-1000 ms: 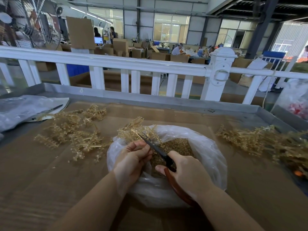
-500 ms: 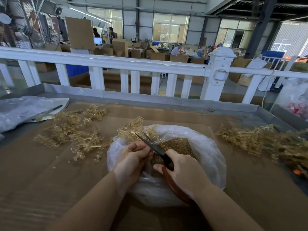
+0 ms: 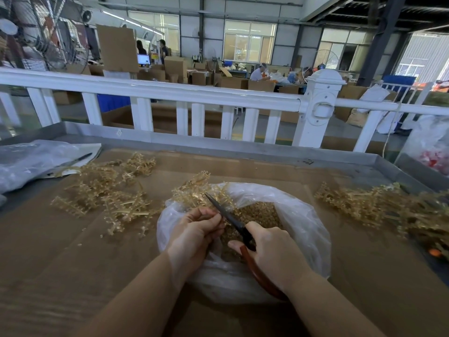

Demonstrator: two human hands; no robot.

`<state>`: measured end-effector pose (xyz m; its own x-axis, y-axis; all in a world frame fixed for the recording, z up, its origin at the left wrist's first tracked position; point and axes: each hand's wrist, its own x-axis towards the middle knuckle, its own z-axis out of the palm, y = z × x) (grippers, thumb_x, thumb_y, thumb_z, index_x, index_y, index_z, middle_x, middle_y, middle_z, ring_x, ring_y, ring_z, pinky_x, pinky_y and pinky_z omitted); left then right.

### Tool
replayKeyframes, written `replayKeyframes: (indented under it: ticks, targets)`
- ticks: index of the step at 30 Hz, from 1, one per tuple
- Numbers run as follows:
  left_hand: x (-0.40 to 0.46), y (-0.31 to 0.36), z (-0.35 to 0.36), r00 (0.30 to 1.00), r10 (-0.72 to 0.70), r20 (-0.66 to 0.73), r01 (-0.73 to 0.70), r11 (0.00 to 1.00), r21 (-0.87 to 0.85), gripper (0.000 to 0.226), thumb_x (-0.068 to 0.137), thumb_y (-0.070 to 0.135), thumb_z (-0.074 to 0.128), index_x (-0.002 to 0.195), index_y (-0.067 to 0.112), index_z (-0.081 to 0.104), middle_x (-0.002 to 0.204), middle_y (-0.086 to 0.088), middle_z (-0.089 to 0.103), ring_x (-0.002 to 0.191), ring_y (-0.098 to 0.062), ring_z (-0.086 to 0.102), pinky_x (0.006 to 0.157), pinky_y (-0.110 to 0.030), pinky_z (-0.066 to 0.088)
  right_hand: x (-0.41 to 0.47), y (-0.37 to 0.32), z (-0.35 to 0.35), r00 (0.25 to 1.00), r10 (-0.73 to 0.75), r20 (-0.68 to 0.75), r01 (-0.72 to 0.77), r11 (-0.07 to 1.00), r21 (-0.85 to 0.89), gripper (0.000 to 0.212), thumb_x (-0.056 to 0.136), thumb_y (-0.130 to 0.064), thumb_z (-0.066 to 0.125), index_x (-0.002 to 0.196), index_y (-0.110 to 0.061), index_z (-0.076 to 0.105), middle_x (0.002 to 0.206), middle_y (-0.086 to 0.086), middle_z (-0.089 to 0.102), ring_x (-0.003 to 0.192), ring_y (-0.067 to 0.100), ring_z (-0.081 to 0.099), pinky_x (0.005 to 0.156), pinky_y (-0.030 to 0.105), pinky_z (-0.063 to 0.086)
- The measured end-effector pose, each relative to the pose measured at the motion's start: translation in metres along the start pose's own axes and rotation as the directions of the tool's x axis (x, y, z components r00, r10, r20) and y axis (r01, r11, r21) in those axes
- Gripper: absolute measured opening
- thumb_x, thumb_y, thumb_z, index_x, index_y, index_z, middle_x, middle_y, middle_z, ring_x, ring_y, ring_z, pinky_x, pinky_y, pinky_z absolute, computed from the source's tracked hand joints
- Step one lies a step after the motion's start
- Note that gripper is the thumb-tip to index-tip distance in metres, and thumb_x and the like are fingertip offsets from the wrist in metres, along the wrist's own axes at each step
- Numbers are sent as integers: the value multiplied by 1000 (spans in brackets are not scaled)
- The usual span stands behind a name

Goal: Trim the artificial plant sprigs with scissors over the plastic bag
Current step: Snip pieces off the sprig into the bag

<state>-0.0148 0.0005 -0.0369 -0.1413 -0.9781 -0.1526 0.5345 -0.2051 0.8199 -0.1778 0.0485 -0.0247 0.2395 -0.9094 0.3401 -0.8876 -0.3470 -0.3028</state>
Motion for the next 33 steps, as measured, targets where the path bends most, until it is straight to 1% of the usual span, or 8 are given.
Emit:
replayKeyframes:
  ticks: [5, 8, 12, 15, 20, 24, 28, 33]
  targets:
    - [-1, 2, 2, 1000, -26, -9, 26, 1000, 6, 21, 82, -12, 56, 73, 7, 58, 66, -8, 66, 59, -15, 66, 54, -20, 54, -3, -1, 0, 1000, -4, -14, 4, 999, -42, 32, 87, -64, 45, 84, -33, 41, 67, -14, 51, 58, 3, 44, 53, 12, 27]
    - [0, 2, 3, 997, -57, -56, 56, 998, -11, 13, 86, -6, 55, 81, 6, 59, 65, -7, 67, 57, -16, 67, 53, -22, 55, -5, -1, 1, 1000, 4, -31, -5, 1000, -29, 37, 84, -65, 50, 94, -30, 53, 77, -11, 63, 68, 7, 57, 59, 16, 33]
    - [0, 0, 6, 996, -25, -90, 21, 999, -42, 4, 92, 8, 56, 93, 5, 58, 68, -9, 65, 56, -16, 65, 53, -22, 56, -7, 1, 0, 999, 26, -31, -25, 999, 27, 34, 86, -47, 61, 114, -29, 55, 95, -9, 68, 89, 9, 63, 75, 16, 46]
    - [-1, -1, 8, 996, 18, -92, -23, 998, -51, 7, 93, 5, 53, 88, 8, 53, 63, -7, 64, 53, -14, 64, 53, -21, 55, -8, 2, 0, 998, 37, -49, -33, 997, 77, 34, 87, -36, 62, 118, -28, 52, 99, -10, 67, 92, 8, 64, 76, 12, 43]
    - [-4, -1, 8, 996, 46, -74, -50, 998, -44, 15, 93, -1, 50, 84, 9, 57, 72, -10, 67, 62, -16, 67, 57, -23, 57, -10, 0, 2, 995, 70, -73, -63, 993, 103, 43, 82, -52, 64, 115, -27, 54, 104, -10, 66, 98, 5, 60, 80, 10, 41]
    - [-5, -2, 5, 998, 48, -38, -50, 997, -65, 16, 90, 2, 54, 79, 9, 63, 83, -10, 73, 77, -18, 72, 65, -24, 56, -11, 2, 3, 994, 91, -68, -82, 990, 119, 47, 83, -55, 62, 120, -28, 50, 109, -9, 61, 104, 8, 54, 91, 21, 43]
    - [-5, -3, 5, 995, 72, -67, -74, 996, -40, 19, 90, 5, 56, 76, 8, 69, 80, -9, 73, 68, -12, 70, 59, -19, 55, -13, 3, 4, 994, 78, -72, -70, 991, 113, 46, 84, -55, 59, 120, -29, 48, 108, -8, 59, 103, 10, 53, 91, 24, 43]
    - [-2, -4, 6, 986, 95, -134, -109, 989, -104, 15, 90, -3, 53, 80, 8, 58, 66, -5, 66, 53, -8, 65, 53, -17, 54, -15, 1, 6, 987, 76, -144, -52, 986, 161, 44, 81, -55, 64, 113, -28, 52, 96, -10, 60, 92, 8, 56, 82, 24, 47]
